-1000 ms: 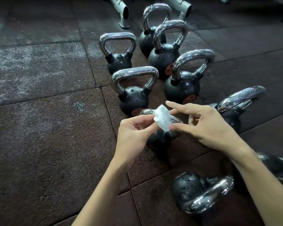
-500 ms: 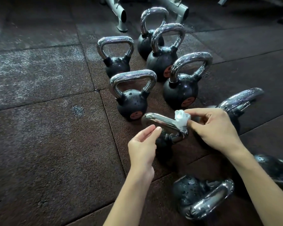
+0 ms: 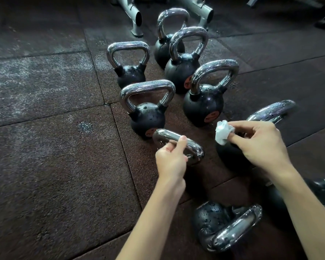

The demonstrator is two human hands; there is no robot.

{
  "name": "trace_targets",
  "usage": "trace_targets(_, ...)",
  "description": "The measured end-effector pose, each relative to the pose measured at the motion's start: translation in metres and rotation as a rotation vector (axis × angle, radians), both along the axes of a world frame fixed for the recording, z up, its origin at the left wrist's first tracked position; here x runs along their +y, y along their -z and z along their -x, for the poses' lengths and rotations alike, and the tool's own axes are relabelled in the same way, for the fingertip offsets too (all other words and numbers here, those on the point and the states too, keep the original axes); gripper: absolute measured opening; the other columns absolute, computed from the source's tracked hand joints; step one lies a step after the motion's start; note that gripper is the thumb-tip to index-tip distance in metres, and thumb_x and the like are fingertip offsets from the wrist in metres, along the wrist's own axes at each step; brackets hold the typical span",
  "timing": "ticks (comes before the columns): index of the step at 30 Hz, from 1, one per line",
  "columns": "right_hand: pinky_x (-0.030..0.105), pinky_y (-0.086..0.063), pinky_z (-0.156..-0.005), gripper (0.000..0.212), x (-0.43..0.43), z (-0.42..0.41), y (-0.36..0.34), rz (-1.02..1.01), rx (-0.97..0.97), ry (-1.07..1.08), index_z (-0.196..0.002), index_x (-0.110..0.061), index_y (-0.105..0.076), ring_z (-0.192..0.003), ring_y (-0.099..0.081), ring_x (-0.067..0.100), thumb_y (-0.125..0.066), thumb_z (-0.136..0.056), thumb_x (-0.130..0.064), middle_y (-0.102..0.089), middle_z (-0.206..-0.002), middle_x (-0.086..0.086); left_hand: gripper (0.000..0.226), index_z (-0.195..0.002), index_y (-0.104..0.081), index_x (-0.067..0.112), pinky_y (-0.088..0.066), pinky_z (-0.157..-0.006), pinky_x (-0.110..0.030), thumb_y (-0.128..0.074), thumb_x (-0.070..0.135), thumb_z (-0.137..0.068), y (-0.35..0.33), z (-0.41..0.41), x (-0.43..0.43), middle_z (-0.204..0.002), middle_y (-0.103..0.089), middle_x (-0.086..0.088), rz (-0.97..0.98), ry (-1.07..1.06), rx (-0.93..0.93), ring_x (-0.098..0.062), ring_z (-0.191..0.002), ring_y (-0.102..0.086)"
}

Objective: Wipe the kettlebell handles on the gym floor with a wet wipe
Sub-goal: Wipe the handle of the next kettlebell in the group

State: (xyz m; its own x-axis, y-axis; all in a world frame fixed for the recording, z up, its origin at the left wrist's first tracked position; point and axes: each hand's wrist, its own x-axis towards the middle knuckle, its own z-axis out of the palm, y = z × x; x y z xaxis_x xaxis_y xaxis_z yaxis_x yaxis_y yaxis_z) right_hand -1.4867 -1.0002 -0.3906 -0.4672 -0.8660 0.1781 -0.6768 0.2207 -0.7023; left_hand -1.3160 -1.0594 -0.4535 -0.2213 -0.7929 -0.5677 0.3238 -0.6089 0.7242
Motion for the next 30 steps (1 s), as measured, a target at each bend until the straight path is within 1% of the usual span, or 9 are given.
trace_targets(4,0.021,-0.052,-0.072,0.017,-0.001,0.001,0.008,-0.033,-0.066,-0.012,-0.093,-0.040,-0.082,-0.077,-0.069,0.001,-0.084,-0.083,-0.026,-0.076,-0.085,-0.025,0.029,-0.112,-0.069,-0.007,-0.030,-0.048,-0.012,-0.064,0.019,-0.101,-0.006,-0.065,-0.031,-0.073,-0.066,-0.001,0.046,0.291,-0.012,0.001,-0.039,-0.035)
trace_targets(6,0.035,-0.058,-0.080,0.017,-0.004,-0.004,0.013,-0.056,-0.107,-0.036,-0.096,-0.038,-0.083,-0.083,-0.072,0.006,-0.084,-0.083,-0.026,-0.078,-0.089,-0.022,0.032,-0.116,-0.071,-0.005,-0.027,-0.047,-0.011,-0.065,0.022,-0.100,-0.009,-0.095,-0.045,-0.093,-0.075,-0.003,0.099,0.455,-0.095,0.000,-0.044,-0.033)
trace_targets(8,0.035,-0.057,-0.083,0.018,-0.009,-0.013,0.016,-0.071,-0.142,-0.091,-0.097,-0.035,-0.083,-0.086,-0.074,0.006,-0.083,-0.083,-0.024,-0.078,-0.090,-0.021,0.027,-0.113,-0.074,0.002,-0.025,-0.045,-0.010,-0.064,0.023,-0.099,-0.006,-0.113,-0.050,-0.102,-0.078,0.000,0.138,0.515,-0.148,0.000,-0.047,-0.032)
trace_targets(13,0.009,-0.040,-0.067,0.018,-0.026,-0.039,0.029,-0.113,-0.167,-0.200,-0.095,-0.034,-0.084,-0.068,-0.061,-0.013,-0.079,-0.086,-0.018,-0.077,-0.086,-0.023,0.030,-0.118,-0.075,0.013,-0.022,-0.047,-0.014,-0.067,0.033,-0.097,0.003,-0.126,-0.035,-0.113,-0.078,0.008,0.184,0.466,-0.239,-0.001,-0.054,-0.029)
trace_targets(17,0.012,-0.040,-0.066,0.018,-0.036,-0.050,0.036,-0.171,-0.169,-0.244,-0.094,-0.037,-0.083,-0.068,-0.061,-0.011,-0.077,-0.087,-0.021,-0.077,-0.084,-0.024,0.033,-0.116,-0.075,0.011,-0.017,-0.047,-0.018,-0.070,0.030,-0.090,0.008,-0.133,-0.022,-0.094,-0.079,0.008,0.274,0.418,-0.225,-0.002,-0.052,-0.030)
trace_targets(19,0.020,-0.045,-0.067,0.018,-0.041,-0.055,0.038,-0.193,-0.173,-0.253,-0.093,-0.039,-0.082,-0.069,-0.064,-0.006,-0.076,-0.087,-0.023,-0.077,-0.082,-0.021,0.025,-0.117,-0.075,0.012,-0.028,-0.045,-0.009,-0.067,0.020,-0.095,0.012,-0.138,-0.020,-0.086,-0.077,0.012,0.314,0.383,-0.223,0.006,-0.049,-0.043)
trace_targets(22,0.018,-0.047,-0.070,0.016,-0.053,-0.066,0.043,-0.233,-0.165,-0.284,-0.093,-0.037,-0.082,-0.073,-0.068,-0.005,-0.076,-0.085,-0.025,-0.076,-0.075,-0.019,0.024,-0.115,-0.077,0.008,-0.039,-0.054,-0.002,-0.072,0.011,-0.092,0.017,-0.140,-0.015,-0.096,-0.080,0.002,0.365,0.305,-0.224,0.011,-0.060,-0.059)
trace_targets(25,0.010,-0.045,-0.066,0.018,-0.068,-0.078,0.052,-0.267,-0.137,-0.306,-0.095,-0.033,-0.083,-0.071,-0.067,-0.010,-0.077,-0.083,-0.023,-0.076,-0.074,-0.019,0.025,-0.107,-0.078,0.009,-0.050,-0.069,-0.005,-0.079,0.004,-0.083,0.016,-0.137,-0.006,-0.096,-0.081,-0.002,0.363,0.218,-0.162,0.000,-0.081,-0.073)
trace_targets(30,0.015,-0.048,-0.075,0.015,-0.086,-0.092,0.065,-0.302,-0.077,-0.325,-0.097,-0.032,-0.083,-0.085,-0.069,-0.007,-0.077,-0.084,-0.029,-0.078,-0.085,-0.018,0.043,-0.120,-0.075,0.012,-0.055,-0.086,-0.014,-0.085,0.005,-0.079,0.016,-0.129,0.000,-0.108,-0.080,-0.001,0.440,0.289,-0.169,-0.007,-0.103,-0.074)
